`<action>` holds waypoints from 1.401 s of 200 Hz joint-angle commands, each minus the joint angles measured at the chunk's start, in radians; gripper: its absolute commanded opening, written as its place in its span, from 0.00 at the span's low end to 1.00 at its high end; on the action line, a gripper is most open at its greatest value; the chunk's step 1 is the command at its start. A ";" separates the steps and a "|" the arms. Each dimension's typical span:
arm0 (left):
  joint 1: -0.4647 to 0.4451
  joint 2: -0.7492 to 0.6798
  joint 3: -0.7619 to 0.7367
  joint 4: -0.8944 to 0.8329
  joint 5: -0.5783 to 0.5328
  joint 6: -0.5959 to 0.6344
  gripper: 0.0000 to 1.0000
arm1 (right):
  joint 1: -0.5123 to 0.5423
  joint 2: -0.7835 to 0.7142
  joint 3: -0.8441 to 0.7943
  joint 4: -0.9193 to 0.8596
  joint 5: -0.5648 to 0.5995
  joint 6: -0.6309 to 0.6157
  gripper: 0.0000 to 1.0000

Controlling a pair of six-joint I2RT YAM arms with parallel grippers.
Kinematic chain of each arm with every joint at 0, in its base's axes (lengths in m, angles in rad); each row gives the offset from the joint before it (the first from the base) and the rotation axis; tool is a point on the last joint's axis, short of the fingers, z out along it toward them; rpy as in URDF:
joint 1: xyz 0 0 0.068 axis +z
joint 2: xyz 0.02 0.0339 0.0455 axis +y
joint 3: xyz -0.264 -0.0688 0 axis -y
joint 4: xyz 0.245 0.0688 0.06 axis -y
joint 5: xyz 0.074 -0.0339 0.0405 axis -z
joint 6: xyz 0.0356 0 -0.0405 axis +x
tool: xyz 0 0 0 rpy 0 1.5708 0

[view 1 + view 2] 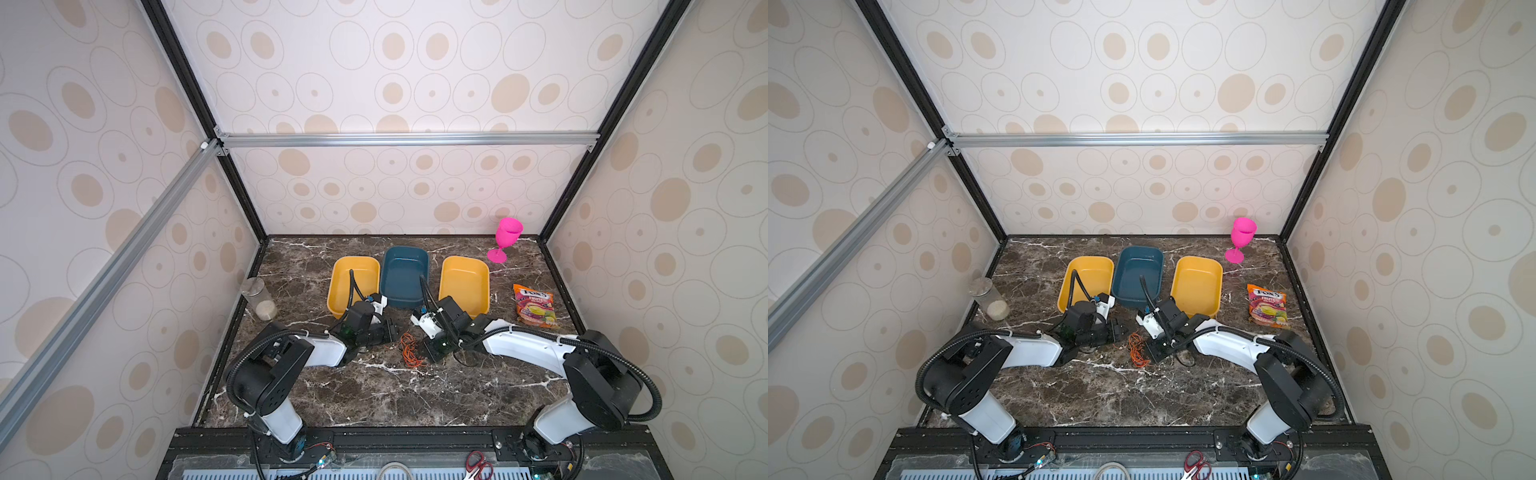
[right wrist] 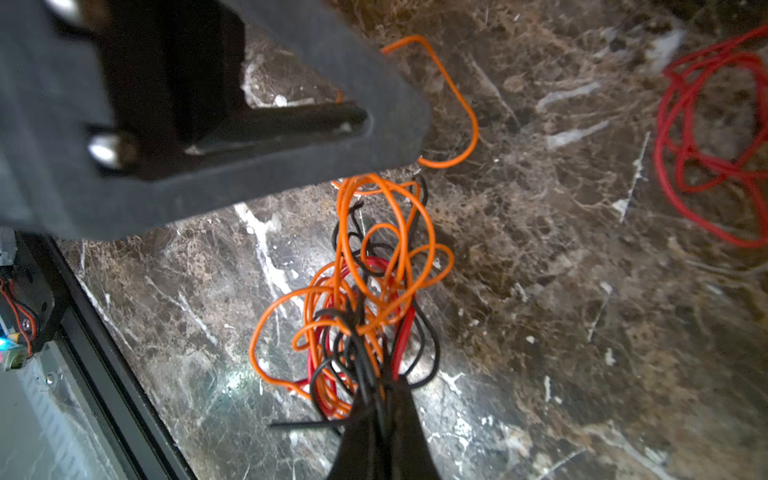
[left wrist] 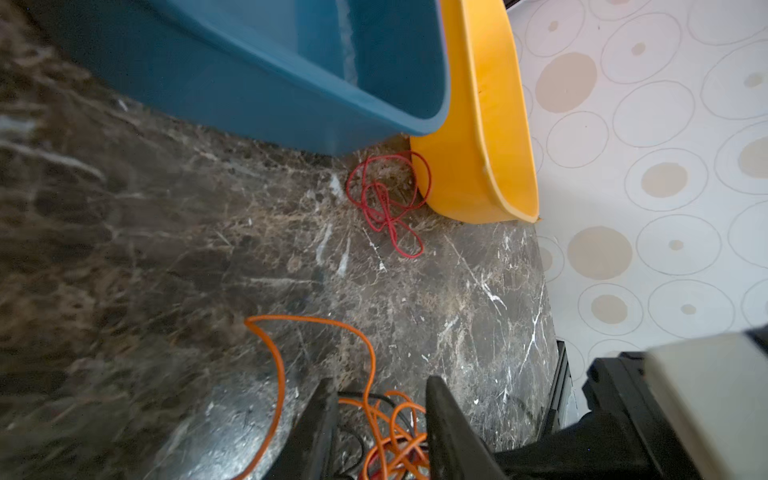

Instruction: Untangle the cables

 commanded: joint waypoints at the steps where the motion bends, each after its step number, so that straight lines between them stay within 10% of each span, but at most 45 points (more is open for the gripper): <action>1: -0.010 0.023 0.021 -0.007 -0.009 0.004 0.33 | 0.019 -0.035 -0.014 0.020 -0.021 -0.020 0.04; 167: -0.006 -0.048 -0.029 -0.028 -0.109 0.016 0.00 | 0.021 -0.127 -0.083 -0.006 0.144 -0.007 0.06; 215: -0.003 -0.125 -0.032 -0.039 -0.115 0.009 0.00 | 0.021 -0.089 -0.073 -0.046 0.183 0.004 0.32; 280: 0.016 -0.283 -0.015 -0.158 -0.156 0.048 0.00 | 0.021 -0.033 -0.055 -0.059 0.267 0.051 0.14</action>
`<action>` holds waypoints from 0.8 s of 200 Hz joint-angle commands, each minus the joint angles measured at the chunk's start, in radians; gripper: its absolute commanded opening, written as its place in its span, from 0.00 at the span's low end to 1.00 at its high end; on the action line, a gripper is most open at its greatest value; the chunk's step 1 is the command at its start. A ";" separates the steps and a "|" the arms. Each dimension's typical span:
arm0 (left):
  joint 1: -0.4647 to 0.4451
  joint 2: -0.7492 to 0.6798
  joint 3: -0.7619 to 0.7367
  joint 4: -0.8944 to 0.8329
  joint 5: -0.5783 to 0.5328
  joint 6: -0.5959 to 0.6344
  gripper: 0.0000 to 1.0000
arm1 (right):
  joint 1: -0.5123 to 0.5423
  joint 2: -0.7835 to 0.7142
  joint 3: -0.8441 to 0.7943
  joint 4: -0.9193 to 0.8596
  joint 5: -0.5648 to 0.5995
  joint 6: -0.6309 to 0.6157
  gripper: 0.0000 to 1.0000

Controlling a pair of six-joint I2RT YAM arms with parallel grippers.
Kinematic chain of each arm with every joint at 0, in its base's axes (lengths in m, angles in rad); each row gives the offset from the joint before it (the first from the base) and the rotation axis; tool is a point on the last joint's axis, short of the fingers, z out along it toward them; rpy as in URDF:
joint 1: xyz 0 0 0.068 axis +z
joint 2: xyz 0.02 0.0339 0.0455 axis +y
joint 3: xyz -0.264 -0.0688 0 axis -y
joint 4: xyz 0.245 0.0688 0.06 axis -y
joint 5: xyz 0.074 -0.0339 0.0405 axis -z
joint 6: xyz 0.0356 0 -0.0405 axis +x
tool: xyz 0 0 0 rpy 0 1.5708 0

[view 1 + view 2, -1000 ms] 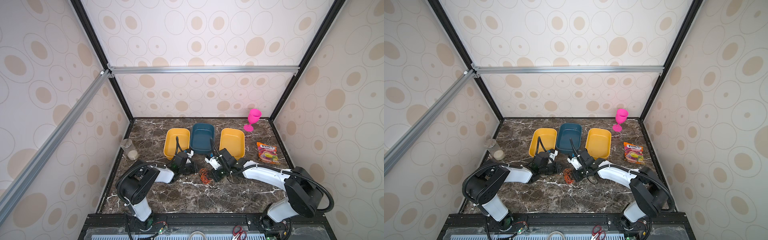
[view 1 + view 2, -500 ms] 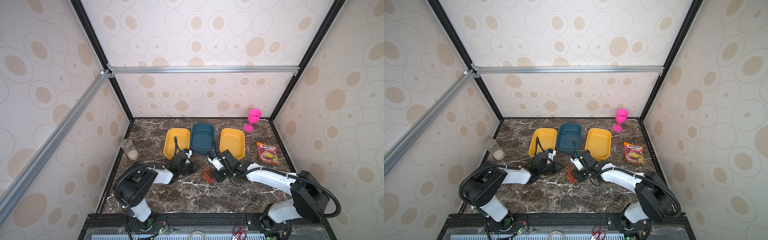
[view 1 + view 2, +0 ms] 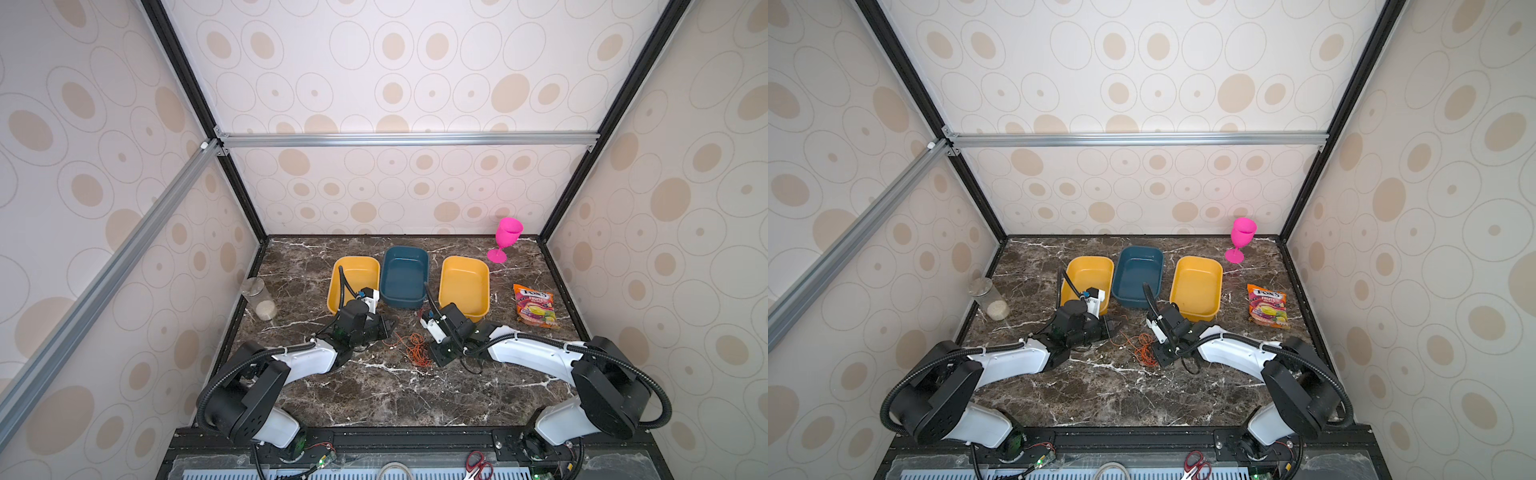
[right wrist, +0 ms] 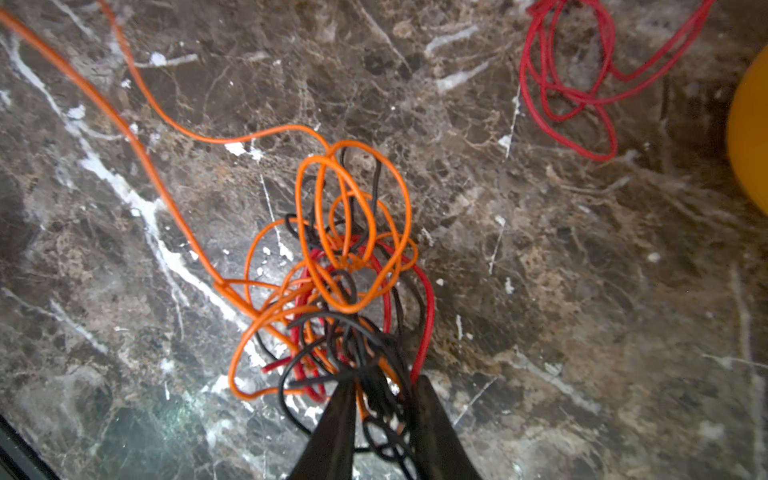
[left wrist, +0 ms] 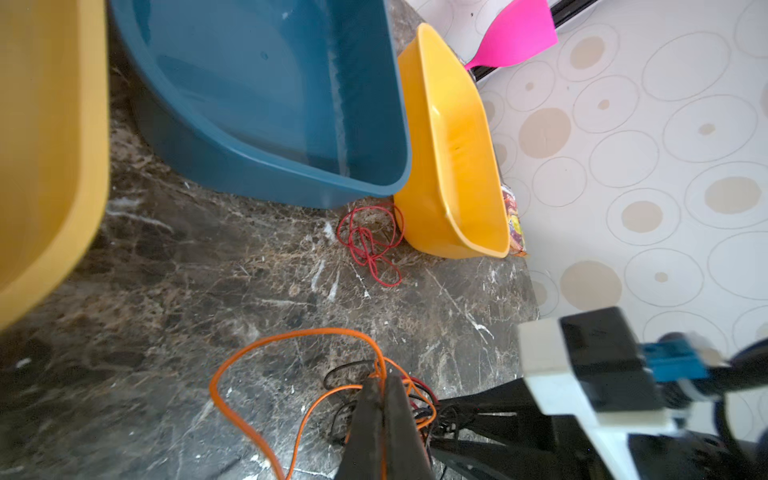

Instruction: Untangle the cables

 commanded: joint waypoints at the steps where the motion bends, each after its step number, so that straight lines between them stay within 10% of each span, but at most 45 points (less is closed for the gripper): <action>1: 0.014 -0.061 0.016 -0.069 -0.037 0.036 0.00 | 0.007 0.011 0.014 -0.033 0.055 0.022 0.14; 89: 0.120 -0.227 -0.014 -0.177 -0.025 0.075 0.00 | 0.000 -0.022 0.025 -0.209 0.266 0.079 0.03; 160: 0.180 -0.323 -0.062 -0.290 -0.064 0.093 0.00 | -0.057 -0.125 0.005 -0.216 0.045 0.050 0.05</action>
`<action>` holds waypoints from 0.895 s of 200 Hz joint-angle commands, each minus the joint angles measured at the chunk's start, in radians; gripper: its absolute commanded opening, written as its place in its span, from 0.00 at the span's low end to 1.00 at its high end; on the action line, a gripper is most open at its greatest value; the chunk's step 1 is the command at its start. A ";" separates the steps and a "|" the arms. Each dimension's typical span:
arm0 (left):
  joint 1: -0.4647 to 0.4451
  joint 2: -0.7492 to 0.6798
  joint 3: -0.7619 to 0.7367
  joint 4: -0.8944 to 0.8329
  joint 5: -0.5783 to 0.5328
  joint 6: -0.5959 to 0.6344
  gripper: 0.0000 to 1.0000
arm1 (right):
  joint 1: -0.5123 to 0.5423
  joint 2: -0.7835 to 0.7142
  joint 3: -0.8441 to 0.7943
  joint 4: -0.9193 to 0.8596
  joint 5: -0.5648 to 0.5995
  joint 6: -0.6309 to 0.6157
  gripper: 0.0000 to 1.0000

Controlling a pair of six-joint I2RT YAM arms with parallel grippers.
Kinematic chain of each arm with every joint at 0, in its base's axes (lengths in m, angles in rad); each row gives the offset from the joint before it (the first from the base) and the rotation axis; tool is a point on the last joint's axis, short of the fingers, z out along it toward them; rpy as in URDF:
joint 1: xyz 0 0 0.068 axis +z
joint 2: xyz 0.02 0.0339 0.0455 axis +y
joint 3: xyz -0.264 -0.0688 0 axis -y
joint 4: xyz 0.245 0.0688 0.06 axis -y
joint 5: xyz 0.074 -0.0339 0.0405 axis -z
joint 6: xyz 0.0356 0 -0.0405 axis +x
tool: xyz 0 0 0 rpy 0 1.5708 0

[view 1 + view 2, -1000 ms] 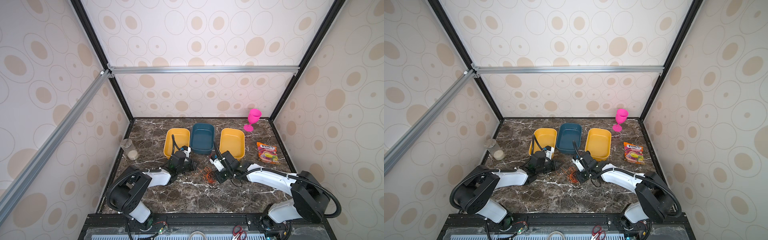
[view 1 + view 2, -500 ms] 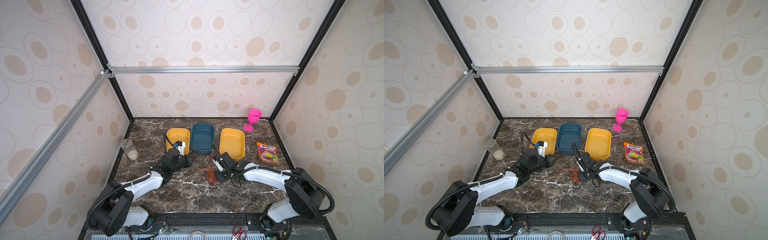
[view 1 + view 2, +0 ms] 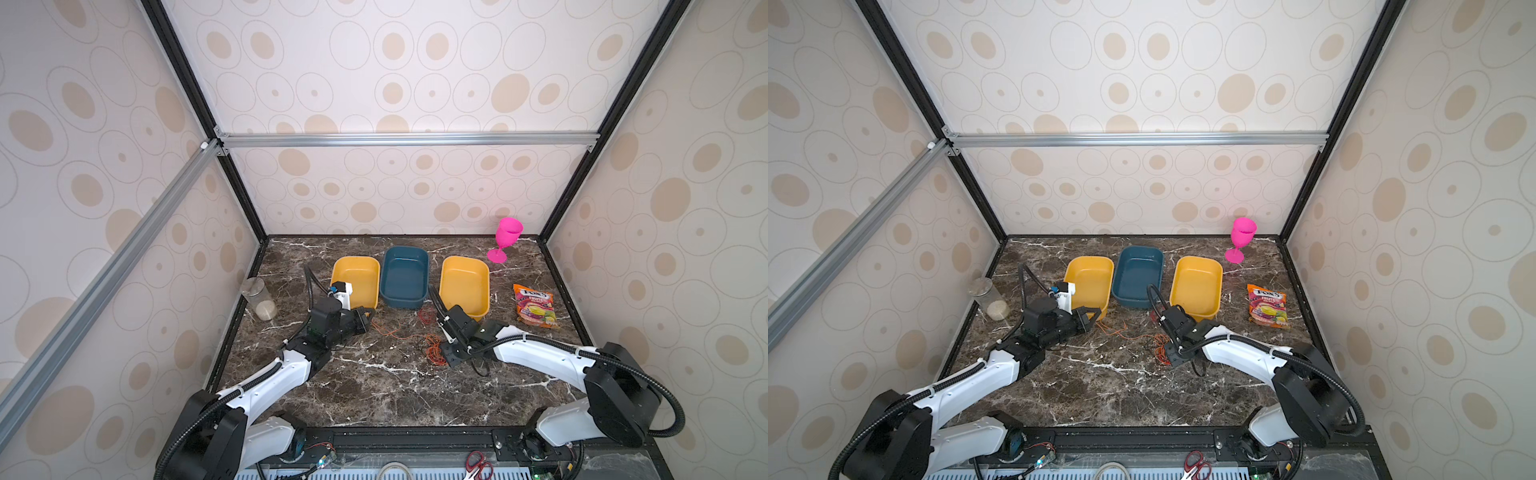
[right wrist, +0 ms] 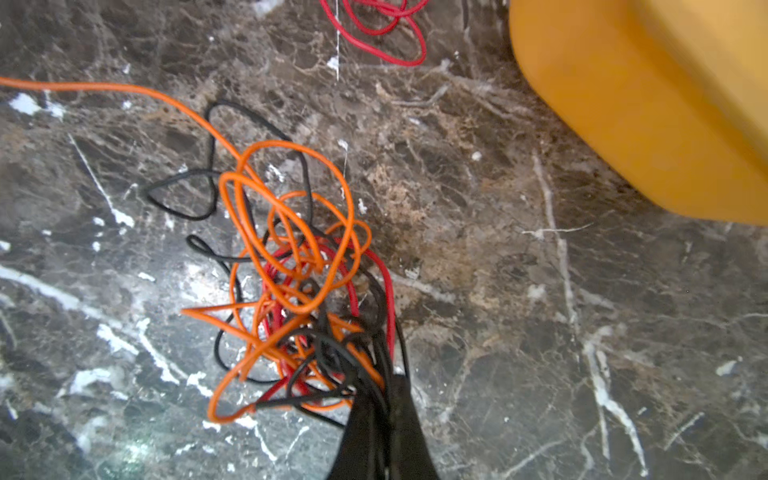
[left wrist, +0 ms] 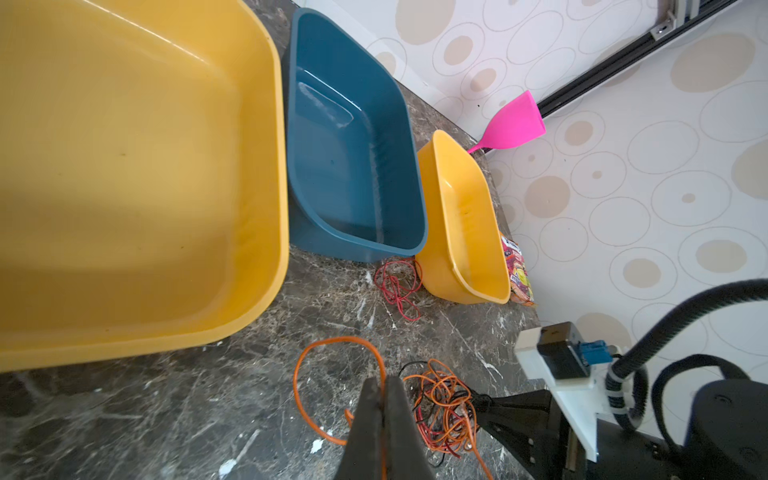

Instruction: Untangle the cables

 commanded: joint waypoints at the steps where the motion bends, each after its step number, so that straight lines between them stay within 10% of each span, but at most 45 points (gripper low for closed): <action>1: 0.018 -0.028 -0.009 -0.079 -0.028 0.033 0.00 | -0.032 -0.045 -0.008 -0.020 -0.156 -0.021 0.05; 60: 0.018 -0.009 -0.121 -0.051 -0.046 0.006 0.00 | -0.032 0.002 0.004 0.050 -0.418 -0.062 0.15; 105: 0.018 -0.001 -0.155 -0.018 -0.054 -0.003 0.00 | -0.033 -0.021 0.027 0.068 -0.475 -0.063 0.61; 179: 0.017 -0.015 -0.178 -0.033 -0.077 -0.007 0.00 | -0.001 0.125 0.129 0.037 -0.279 0.133 0.74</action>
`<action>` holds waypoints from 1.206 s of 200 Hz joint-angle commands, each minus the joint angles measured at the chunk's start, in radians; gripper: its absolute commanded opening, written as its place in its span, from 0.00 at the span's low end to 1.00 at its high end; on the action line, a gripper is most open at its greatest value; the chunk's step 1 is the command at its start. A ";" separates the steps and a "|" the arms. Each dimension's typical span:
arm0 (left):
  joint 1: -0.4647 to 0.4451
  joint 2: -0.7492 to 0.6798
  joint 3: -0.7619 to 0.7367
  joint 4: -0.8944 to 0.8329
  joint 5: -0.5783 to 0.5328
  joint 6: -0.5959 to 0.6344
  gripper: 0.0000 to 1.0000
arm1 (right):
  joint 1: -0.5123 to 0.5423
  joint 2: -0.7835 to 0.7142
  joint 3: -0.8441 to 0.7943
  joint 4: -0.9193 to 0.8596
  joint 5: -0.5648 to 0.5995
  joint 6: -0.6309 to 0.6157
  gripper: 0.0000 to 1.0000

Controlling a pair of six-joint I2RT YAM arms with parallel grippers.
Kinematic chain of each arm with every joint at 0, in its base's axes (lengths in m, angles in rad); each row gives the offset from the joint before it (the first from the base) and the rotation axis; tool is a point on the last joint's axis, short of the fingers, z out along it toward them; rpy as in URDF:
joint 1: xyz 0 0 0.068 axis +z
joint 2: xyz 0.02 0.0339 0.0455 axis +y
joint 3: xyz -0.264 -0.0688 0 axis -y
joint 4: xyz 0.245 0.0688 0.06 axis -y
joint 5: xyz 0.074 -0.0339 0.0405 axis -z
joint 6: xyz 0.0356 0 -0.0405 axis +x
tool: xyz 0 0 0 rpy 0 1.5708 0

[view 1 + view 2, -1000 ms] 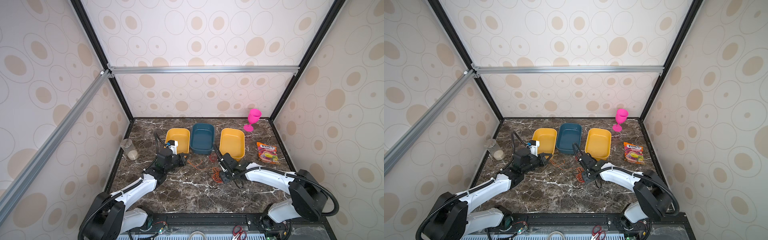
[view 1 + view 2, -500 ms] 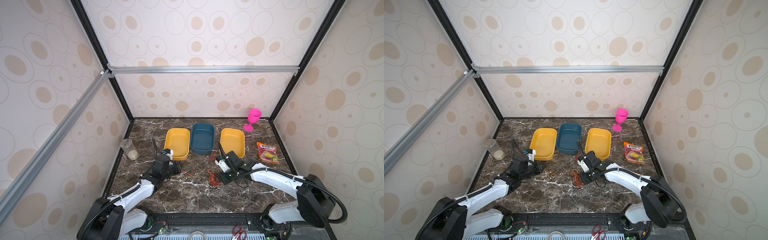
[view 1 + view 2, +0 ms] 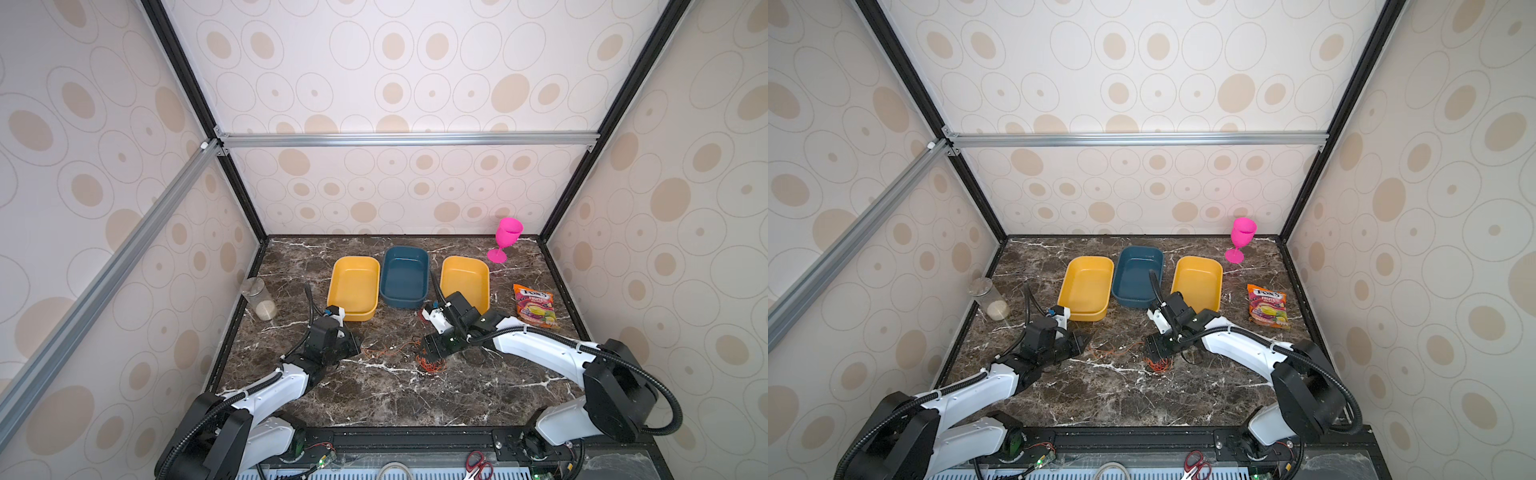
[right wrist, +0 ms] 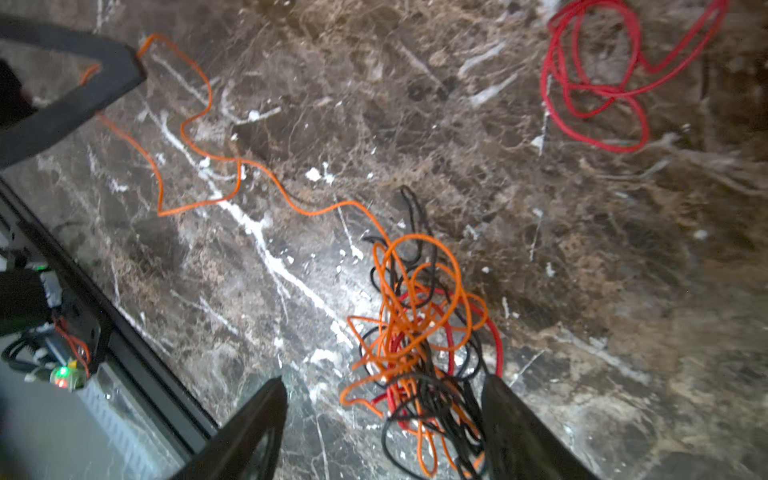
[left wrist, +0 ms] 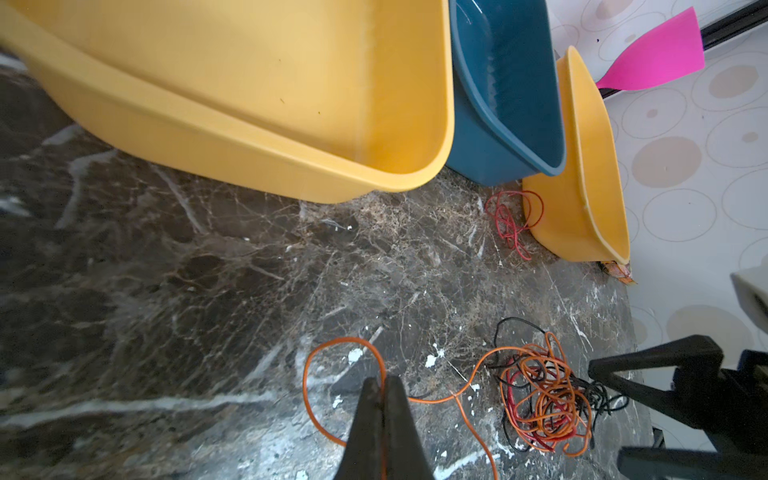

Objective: Untangle the cables
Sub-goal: 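Raise the bundle with the right gripper while the left gripper grasps a trailing orange wire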

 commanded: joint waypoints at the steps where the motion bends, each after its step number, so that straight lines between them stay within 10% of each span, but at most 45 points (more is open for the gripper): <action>1: 0.004 -0.013 -0.002 -0.001 -0.030 -0.007 0.00 | 0.027 0.054 0.025 -0.033 0.085 0.069 0.74; 41: 0.007 -0.021 -0.011 -0.003 -0.057 -0.028 0.00 | 0.072 0.122 0.018 -0.083 0.182 0.091 0.61; 68: 0.016 -0.004 -0.002 -0.043 -0.062 -0.022 0.00 | 0.072 0.148 0.016 -0.103 0.219 0.061 0.26; 101: 0.022 0.024 0.051 -0.103 -0.007 0.037 0.04 | 0.072 0.109 0.015 -0.072 0.198 -0.030 0.08; 152: 0.022 0.032 0.202 -0.317 0.012 0.199 0.37 | 0.072 0.035 0.016 -0.018 0.142 -0.172 0.00; 241: -0.037 0.057 0.307 -0.269 0.183 0.381 0.47 | 0.071 -0.020 0.049 0.007 0.069 -0.267 0.00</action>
